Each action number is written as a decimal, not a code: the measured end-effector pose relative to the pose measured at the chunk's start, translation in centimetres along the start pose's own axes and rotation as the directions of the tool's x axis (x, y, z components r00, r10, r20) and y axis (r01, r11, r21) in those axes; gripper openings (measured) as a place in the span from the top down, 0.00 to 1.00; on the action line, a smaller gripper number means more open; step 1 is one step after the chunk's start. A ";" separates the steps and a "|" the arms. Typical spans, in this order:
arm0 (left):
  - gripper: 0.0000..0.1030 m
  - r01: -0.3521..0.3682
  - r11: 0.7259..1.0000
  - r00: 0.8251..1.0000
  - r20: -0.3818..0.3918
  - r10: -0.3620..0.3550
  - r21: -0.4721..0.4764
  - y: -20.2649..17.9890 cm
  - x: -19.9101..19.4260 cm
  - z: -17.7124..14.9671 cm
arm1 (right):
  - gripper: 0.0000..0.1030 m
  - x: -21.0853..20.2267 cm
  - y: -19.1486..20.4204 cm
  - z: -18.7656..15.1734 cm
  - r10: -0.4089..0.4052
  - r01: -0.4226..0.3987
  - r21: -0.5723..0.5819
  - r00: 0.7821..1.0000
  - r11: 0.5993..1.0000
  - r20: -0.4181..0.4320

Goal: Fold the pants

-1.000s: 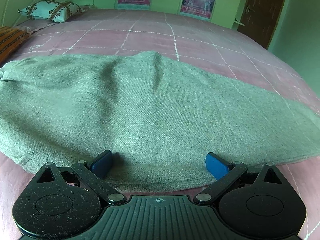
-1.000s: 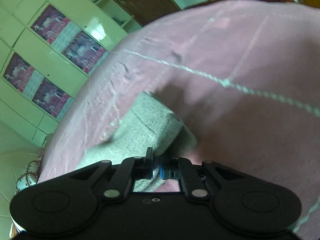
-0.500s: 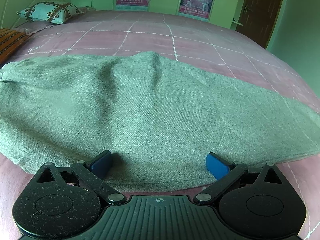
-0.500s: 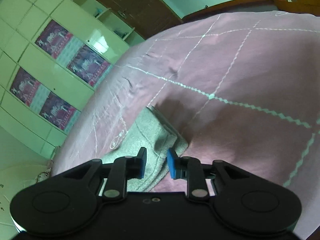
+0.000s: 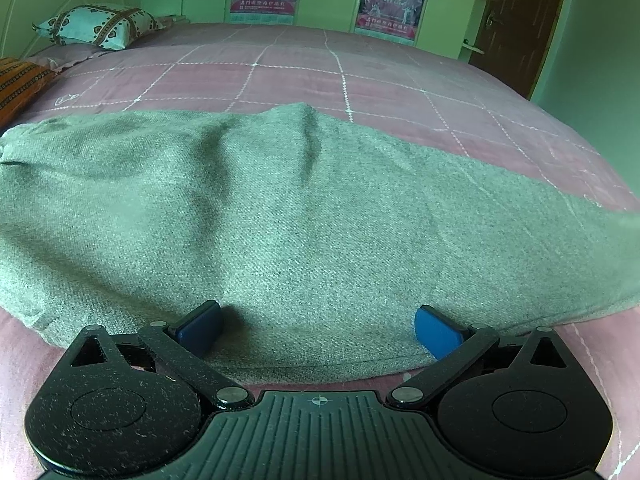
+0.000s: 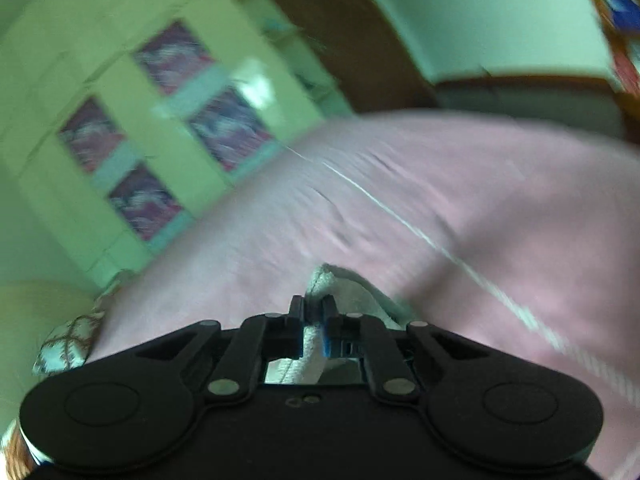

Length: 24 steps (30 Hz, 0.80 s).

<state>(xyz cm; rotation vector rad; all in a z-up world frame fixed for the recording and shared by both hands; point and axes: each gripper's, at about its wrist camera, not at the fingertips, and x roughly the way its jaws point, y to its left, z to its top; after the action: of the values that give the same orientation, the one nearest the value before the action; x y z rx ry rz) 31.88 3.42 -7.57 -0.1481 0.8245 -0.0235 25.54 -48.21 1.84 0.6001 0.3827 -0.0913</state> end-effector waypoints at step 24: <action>0.02 0.012 1.000 1.000 0.006 -0.012 0.006 0.1 -0.2 -0.2 | 1.00 -0.4 -10.0 -6.4 -0.089 0.111 0.299 0.992 0.948 -0.087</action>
<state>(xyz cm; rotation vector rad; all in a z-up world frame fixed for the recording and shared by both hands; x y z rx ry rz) 31.53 3.53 -7.57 -0.1471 0.8178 -0.0374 21.19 -52.82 -8.16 0.8897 0.4739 -0.2296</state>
